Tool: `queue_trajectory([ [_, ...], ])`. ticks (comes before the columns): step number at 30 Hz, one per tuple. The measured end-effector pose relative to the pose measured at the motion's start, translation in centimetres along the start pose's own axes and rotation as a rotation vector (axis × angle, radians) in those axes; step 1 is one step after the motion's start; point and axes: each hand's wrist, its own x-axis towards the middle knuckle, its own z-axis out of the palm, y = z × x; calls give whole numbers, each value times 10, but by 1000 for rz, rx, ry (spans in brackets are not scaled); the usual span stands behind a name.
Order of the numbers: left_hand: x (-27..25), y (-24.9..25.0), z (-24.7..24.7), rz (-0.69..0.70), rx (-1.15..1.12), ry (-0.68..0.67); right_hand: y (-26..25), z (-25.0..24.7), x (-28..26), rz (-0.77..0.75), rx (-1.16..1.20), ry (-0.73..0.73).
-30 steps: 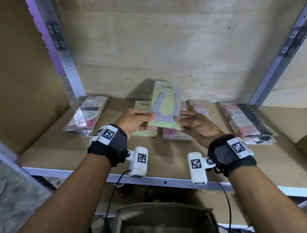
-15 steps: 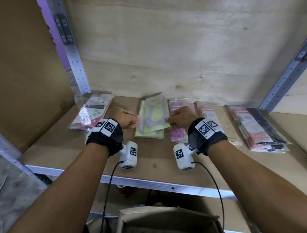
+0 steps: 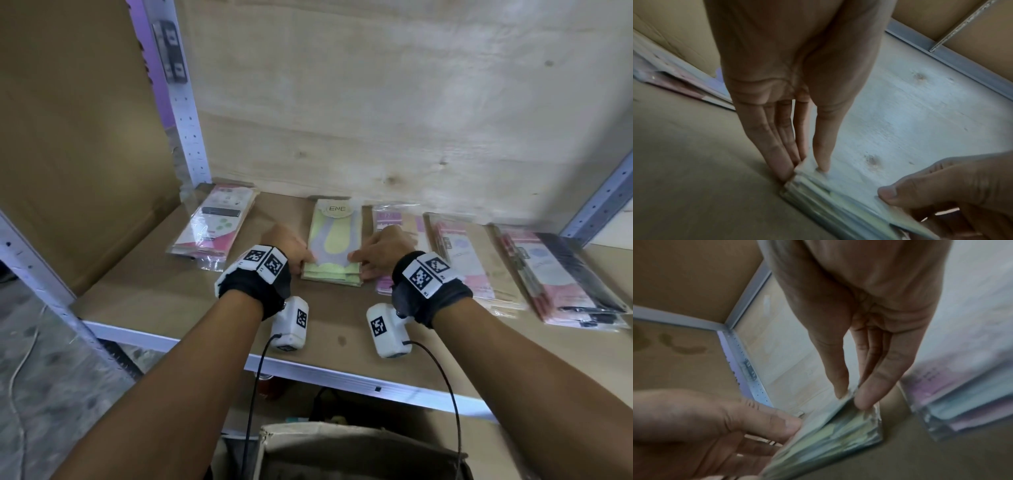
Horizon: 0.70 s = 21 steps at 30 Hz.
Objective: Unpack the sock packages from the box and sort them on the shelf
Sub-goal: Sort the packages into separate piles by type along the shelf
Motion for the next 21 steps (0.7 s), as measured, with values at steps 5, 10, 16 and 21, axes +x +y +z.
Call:
queue_trajectory([
  [5,-3,3,0,-6,1,1,-2,1,-8,-27,-116,13],
  [10,-5,4,-1,-4,-1,-10,-2,2,-11,-65,-187,36],
  [16,0,-1,-10,35,71,19,-7,-1,-7,-165,-484,85],
  [21,16,-14,-58,42,134,295,-31,13,-1,-417,-459,169],
])
